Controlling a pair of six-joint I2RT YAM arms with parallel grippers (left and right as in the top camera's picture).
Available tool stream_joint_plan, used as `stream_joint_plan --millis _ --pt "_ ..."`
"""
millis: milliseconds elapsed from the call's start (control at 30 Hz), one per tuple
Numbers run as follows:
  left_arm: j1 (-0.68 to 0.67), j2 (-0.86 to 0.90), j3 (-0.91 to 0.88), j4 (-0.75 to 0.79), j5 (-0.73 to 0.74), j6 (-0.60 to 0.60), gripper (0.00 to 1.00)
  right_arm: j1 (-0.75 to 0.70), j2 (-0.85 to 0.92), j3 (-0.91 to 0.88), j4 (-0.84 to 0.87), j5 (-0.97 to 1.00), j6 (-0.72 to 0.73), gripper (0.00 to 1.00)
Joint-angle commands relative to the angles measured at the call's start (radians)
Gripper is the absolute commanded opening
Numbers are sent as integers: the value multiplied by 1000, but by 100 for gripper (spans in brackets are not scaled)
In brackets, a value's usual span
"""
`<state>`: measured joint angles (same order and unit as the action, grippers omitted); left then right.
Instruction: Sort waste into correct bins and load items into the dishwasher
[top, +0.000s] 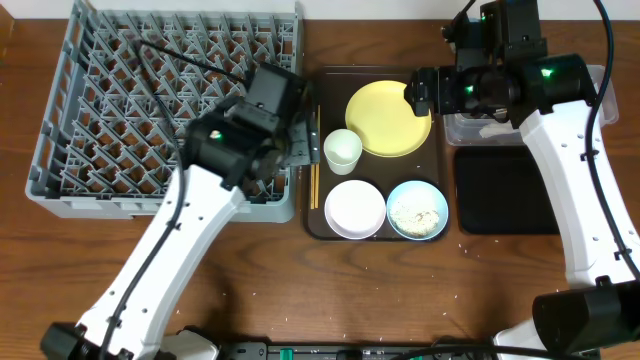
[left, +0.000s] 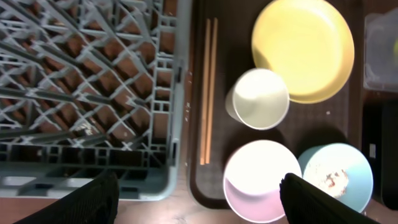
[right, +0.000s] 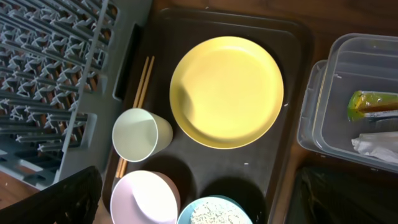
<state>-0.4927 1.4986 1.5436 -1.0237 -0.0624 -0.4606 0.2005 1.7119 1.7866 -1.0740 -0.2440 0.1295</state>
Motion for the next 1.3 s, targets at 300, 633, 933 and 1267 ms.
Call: stream_joint_plan --millis 300,633,933,1267 --pt "-107 51 16 23 -10 -140 80 10 1 -1 -12 -8 12 98" --pt "-198 145 16 23 -9 -170 77 10 2 -1 -43 -7 11 98" --pt "-253 207 15 72 1 -193 77 7 1 -1 -82 126 87 91" --pt "-278 273 15 131 44 -218 75 -90 -90 0 -63 135 147 92"
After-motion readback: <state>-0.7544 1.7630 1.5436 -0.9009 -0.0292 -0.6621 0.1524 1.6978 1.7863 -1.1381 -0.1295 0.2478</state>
